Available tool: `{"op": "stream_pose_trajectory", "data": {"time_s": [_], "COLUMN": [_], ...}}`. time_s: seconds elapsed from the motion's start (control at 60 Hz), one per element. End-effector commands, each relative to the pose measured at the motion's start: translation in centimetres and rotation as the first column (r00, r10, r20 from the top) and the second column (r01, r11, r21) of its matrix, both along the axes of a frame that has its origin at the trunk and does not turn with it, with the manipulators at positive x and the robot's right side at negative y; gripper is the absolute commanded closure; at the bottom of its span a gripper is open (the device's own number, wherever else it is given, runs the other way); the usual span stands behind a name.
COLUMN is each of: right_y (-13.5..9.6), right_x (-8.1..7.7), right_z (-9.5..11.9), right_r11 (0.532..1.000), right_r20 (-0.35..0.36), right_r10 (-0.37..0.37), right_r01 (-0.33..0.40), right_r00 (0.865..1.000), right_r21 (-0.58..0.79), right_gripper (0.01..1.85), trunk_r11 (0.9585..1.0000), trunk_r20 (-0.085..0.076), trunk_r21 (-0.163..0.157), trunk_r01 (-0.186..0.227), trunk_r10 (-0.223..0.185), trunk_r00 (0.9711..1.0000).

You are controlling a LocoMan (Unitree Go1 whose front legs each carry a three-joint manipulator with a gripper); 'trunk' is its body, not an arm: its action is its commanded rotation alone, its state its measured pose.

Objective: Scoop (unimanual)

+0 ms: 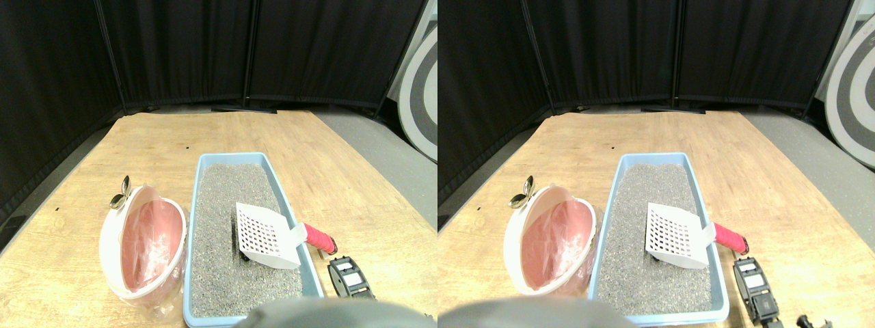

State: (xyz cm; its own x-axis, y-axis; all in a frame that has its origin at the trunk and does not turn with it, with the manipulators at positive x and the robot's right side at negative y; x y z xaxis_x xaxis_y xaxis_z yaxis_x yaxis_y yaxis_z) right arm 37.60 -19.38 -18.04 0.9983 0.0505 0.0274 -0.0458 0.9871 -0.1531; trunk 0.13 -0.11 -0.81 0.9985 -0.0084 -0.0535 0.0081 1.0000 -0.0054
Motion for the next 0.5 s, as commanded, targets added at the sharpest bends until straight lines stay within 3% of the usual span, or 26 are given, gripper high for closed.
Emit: {"op": "stream_pose_trajectory", "data": {"time_s": [0.017,0.417,0.5], "right_y": [0.1,0.1,-0.2], "right_x": [0.0,0.7,1.0], "right_z": [0.8,1.0,0.8], "right_r11": [1.0,1.0,0.998], "right_r20": [0.041,0.048,0.099], "right_r10": [-0.001,0.011,0.036], "right_r01": [0.002,-0.011,-0.041], "right_r00": [0.999,0.999,0.994], "right_r21": [-0.01,0.003,0.056], "right_gripper": [1.36,1.35,1.37], "trunk_r11": [1.0,1.0,1.0], "trunk_r20": [-0.001,-0.006,-0.008], "trunk_r21": [-0.004,-0.004,-0.005], "trunk_r01": [-0.004,0.001,0.002], "trunk_r10": [0.004,-0.001,-0.002], "trunk_r00": [1.0,1.0,1.0]}}
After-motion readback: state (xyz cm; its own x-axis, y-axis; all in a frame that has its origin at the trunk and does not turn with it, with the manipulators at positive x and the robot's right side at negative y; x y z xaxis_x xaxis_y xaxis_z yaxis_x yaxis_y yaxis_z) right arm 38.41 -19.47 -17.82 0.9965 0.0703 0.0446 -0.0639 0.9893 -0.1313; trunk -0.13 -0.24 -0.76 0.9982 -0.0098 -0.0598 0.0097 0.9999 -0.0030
